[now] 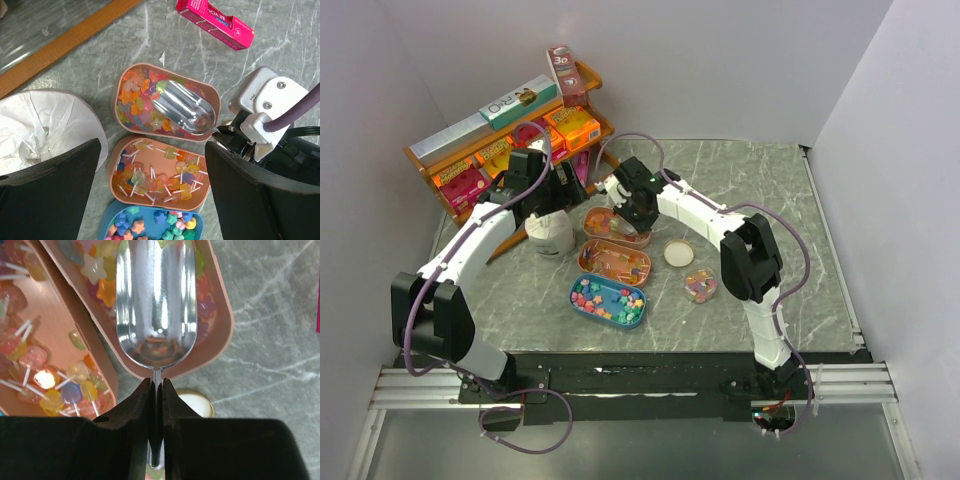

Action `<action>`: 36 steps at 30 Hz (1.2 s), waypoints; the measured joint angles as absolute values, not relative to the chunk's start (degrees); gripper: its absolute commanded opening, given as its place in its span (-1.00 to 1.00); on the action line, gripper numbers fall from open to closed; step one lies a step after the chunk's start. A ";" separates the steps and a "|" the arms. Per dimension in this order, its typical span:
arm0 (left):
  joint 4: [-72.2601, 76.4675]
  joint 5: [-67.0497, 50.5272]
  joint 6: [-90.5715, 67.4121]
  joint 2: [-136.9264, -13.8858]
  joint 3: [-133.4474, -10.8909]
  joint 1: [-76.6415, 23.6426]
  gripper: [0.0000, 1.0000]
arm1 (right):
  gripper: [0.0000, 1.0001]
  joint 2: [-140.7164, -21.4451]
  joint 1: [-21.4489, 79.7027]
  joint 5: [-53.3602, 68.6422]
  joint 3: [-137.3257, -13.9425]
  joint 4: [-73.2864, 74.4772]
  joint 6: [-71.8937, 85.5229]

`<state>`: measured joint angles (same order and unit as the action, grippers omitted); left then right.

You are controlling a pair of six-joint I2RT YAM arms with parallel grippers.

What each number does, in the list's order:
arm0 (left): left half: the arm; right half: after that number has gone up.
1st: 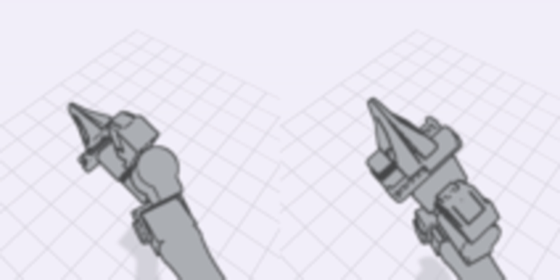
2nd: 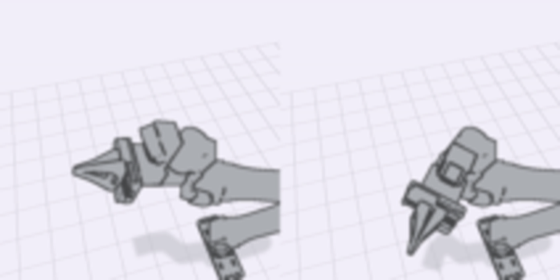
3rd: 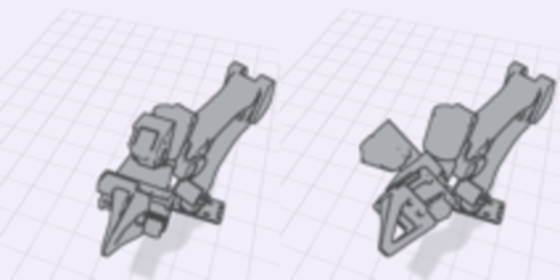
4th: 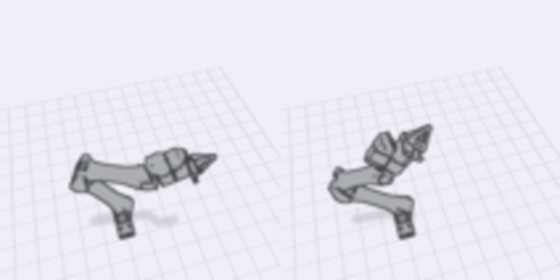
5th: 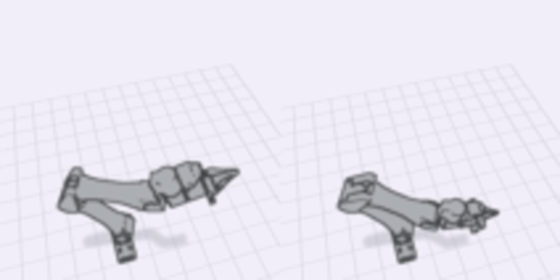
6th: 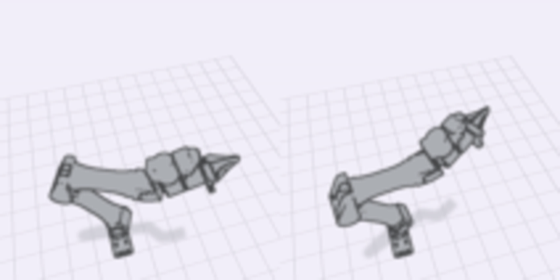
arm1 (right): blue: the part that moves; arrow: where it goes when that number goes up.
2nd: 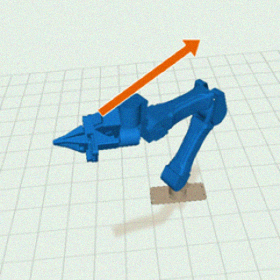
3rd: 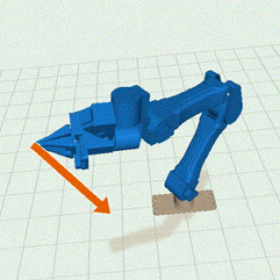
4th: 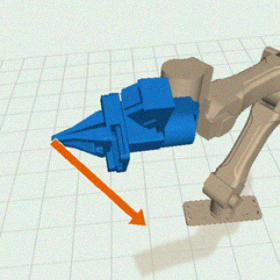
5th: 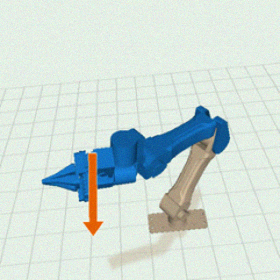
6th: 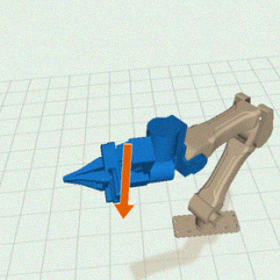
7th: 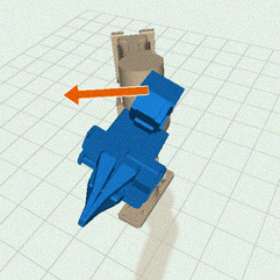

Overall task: Pack the candies
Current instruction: Scoop the fake candies from the storage box.

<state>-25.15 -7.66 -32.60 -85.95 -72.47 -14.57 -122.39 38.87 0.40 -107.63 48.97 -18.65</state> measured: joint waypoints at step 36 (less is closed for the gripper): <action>-25.15 -7.68 -32.62 -85.95 -72.47 -14.57 0.83 | -1.00 -118.85 39.86 1.34 -94.30 31.24 -15.70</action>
<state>-25.15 -7.68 -32.62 -85.95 -72.47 -14.57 -118.85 39.86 1.34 -94.30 31.24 -15.70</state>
